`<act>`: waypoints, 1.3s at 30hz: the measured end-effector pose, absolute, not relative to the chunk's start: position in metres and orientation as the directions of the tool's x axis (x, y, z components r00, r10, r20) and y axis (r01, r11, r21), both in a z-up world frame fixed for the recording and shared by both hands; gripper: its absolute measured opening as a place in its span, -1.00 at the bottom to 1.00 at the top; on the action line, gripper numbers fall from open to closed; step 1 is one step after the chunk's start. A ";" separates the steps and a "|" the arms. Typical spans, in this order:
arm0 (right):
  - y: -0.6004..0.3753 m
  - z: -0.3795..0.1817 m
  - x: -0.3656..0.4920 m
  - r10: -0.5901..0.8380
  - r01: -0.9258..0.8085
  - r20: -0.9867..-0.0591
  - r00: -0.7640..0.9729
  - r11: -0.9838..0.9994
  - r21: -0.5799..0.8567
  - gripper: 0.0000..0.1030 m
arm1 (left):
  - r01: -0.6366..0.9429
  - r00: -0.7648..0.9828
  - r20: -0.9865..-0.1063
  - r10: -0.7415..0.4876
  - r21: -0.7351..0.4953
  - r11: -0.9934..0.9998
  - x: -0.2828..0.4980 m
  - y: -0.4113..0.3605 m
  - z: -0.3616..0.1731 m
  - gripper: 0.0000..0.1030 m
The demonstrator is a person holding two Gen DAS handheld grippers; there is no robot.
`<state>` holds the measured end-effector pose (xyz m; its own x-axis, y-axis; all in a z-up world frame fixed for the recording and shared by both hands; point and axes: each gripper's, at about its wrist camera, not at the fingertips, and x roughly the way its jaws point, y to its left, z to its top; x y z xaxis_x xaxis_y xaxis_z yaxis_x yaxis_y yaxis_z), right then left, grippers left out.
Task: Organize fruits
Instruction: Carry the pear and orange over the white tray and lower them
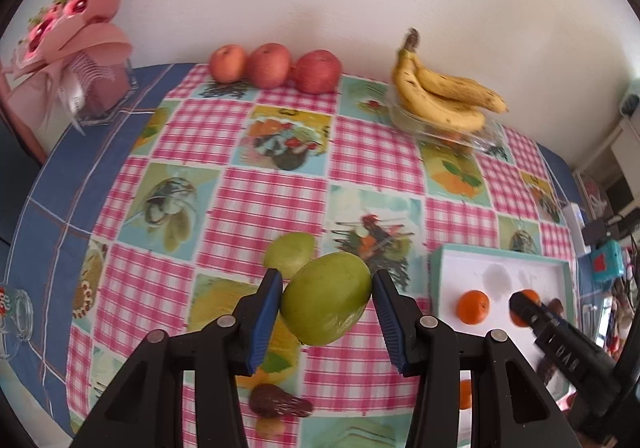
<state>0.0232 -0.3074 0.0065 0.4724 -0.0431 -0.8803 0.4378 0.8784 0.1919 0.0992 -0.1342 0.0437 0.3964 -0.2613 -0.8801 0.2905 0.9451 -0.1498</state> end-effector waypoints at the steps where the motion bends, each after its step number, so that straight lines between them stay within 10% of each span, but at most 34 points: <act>1: -0.315 0.006 0.020 -0.049 0.455 -0.881 0.471 0.869 0.195 -0.27 | 0.304 0.392 -0.882 -0.263 -0.146 0.942 0.096 -0.142 0.043 -0.04; 39: -0.439 -0.040 -0.057 -0.170 0.715 -0.932 0.322 0.689 0.121 -0.27 | 0.547 0.119 -0.955 -0.271 -0.164 0.821 0.036 -0.273 -0.042 -0.04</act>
